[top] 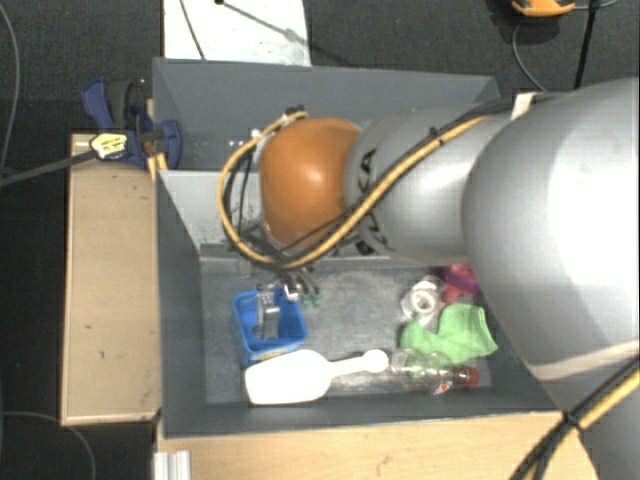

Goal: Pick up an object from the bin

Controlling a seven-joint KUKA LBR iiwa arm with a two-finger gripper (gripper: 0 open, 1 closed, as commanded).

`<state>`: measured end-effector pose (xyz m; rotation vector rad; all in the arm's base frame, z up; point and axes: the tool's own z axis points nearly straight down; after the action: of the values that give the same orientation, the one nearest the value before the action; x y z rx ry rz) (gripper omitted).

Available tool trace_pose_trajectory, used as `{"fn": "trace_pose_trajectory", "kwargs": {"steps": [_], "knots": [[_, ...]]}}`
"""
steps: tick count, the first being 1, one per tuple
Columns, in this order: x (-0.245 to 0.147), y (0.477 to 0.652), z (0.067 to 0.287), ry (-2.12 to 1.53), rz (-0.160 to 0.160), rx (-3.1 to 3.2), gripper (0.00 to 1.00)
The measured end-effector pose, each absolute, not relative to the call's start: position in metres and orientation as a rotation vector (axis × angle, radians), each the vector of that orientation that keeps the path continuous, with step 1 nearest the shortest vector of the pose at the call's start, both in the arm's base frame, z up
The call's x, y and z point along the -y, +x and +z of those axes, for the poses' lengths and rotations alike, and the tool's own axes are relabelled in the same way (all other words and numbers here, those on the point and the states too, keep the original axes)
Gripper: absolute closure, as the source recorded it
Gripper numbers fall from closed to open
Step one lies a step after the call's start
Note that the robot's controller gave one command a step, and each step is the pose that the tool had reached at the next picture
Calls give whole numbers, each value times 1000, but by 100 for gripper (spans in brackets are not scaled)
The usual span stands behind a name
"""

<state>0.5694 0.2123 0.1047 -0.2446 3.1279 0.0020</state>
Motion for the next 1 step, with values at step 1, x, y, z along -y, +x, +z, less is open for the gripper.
{"fn": "trace_pose_trajectory", "kwargs": {"steps": [1], "knots": [[-199, 559, 94, -514, 0, -3100, 0]]}}
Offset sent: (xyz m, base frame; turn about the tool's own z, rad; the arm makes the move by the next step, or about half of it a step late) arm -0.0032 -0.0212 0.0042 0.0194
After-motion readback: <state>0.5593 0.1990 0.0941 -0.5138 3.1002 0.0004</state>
